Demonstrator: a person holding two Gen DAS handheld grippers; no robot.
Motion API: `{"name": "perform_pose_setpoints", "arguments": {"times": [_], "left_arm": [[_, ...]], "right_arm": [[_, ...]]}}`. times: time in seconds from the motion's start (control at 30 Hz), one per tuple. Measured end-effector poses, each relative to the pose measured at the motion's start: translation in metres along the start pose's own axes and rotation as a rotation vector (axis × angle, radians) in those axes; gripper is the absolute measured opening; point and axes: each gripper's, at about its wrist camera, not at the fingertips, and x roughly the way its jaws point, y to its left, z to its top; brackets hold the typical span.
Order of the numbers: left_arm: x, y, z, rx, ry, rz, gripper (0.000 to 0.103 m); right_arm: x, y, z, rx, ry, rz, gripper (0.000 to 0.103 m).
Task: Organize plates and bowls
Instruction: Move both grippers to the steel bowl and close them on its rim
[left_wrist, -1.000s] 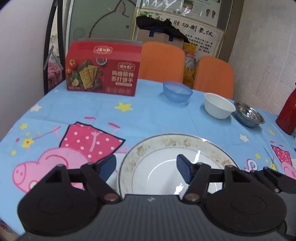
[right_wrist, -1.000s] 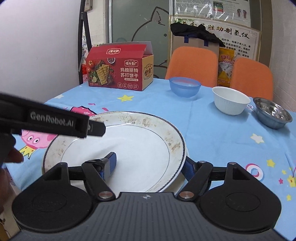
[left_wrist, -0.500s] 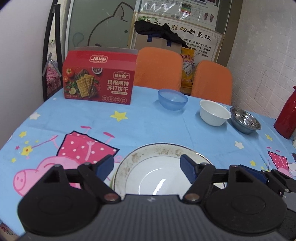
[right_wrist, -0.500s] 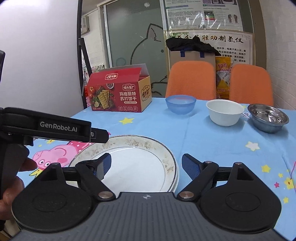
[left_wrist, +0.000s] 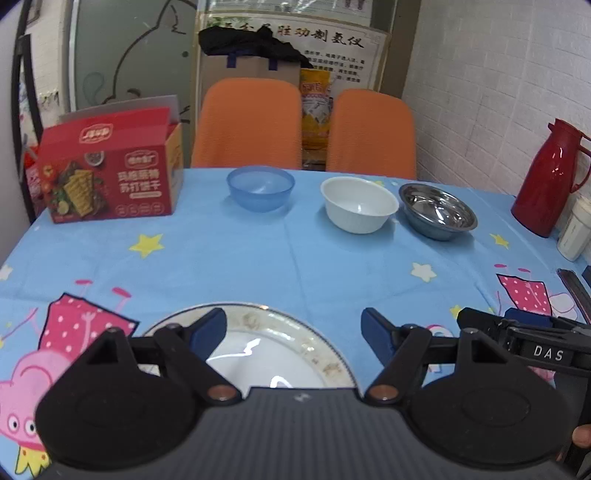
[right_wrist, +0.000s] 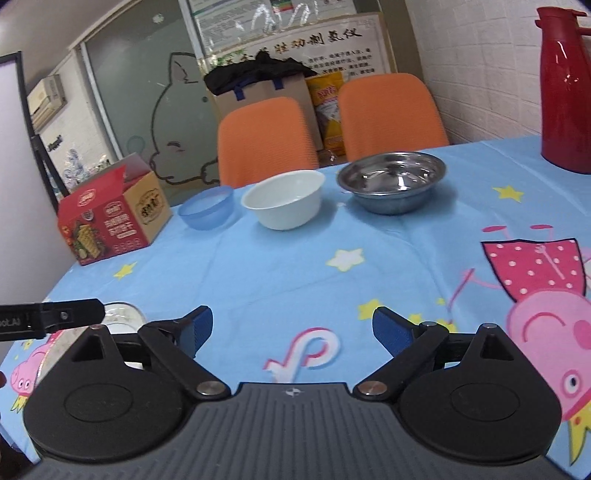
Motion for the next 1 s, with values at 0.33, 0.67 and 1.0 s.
{"name": "perform_pose_setpoints", "arguments": {"times": [0.33, 0.67, 1.0], "left_arm": [[0.089, -0.069, 0.098, 0.109, 0.024, -0.174, 0.074], [0.241, -0.138, 0.181, 0.194, 0.167, -0.292, 0.074], [0.316, -0.161, 0.176, 0.258, 0.289, -0.279, 0.073]], "right_arm": [[0.031, -0.082, 0.051, 0.034, -0.031, -0.044, 0.103], [0.095, -0.116, 0.097, 0.08, -0.008, -0.088, 0.103], [0.15, -0.115, 0.107, 0.029, 0.076, -0.121, 0.103]]}}
